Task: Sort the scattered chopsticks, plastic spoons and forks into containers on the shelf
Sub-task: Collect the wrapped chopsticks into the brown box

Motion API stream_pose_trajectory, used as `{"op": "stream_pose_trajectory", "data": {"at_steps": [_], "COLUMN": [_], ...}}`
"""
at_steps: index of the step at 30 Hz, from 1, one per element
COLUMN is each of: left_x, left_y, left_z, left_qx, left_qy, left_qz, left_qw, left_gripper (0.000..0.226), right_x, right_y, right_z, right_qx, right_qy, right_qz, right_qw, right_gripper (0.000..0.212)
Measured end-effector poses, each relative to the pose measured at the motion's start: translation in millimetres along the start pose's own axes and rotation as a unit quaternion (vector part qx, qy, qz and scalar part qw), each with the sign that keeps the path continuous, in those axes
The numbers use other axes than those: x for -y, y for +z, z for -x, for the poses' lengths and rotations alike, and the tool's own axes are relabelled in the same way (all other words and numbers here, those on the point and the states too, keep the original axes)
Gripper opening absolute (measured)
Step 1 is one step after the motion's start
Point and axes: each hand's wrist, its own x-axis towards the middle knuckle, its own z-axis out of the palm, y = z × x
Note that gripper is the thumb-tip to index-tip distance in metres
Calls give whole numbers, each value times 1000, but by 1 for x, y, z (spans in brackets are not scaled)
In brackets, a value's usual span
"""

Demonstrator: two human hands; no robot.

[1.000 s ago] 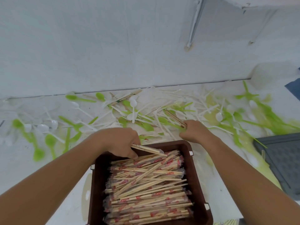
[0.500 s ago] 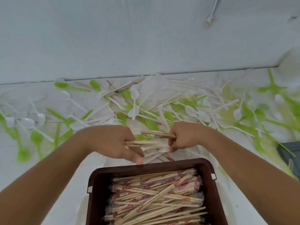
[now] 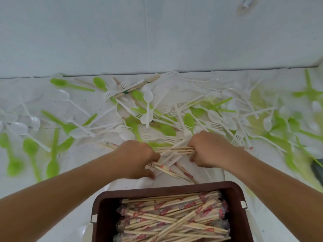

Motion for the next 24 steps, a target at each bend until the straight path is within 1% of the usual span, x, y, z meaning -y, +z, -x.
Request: {"op": "stream_pose_trajectory", "data": {"at_steps": [2,3,5,7,9,12,15,17,21,22,24], "left_x": [6,10,21,32,41,51,61,64,64,64,62], "left_y": [2,2,0,-3,-7,-14,-19,-21,-22,-22,-23], "left_z": [1,1,2,3,3,5,7,7,8,9,9], "left_qx": [-30,-45,-67,-73,-58,-44,-42,-29,-14,-12,-6], "left_qy": [5,0,-22,-41,-43,-40,-49,-47,-56,-57,-58], "left_qz": [19,33,86,148,192,236,223,181,142,138,130], "left_qw": [999,998,994,985,979,970,973,982,988,989,990], "left_gripper": [26,20,12,8,11,24,46,52,34,33,31], "right_x": [-3,-3,-1,6,12,20,27,29,31,31,30], "right_y": [3,3,6,9,9,7,7,9,15,16,17], "right_z": [-2,-1,2,3,1,-4,-7,-8,-10,-10,-9], "right_qx": [-38,-38,-14,8,15,41,57,54,46,42,38], "right_qy": [12,16,22,25,28,33,27,9,-12,-13,-10], "right_qz": [-24,-35,-35,-22,-32,-58,-35,-14,-6,-2,0], "right_qw": [999,999,999,999,999,997,997,998,999,999,999], "right_gripper": [18,24,28,33,42,55,60,53,14,11,11]}}
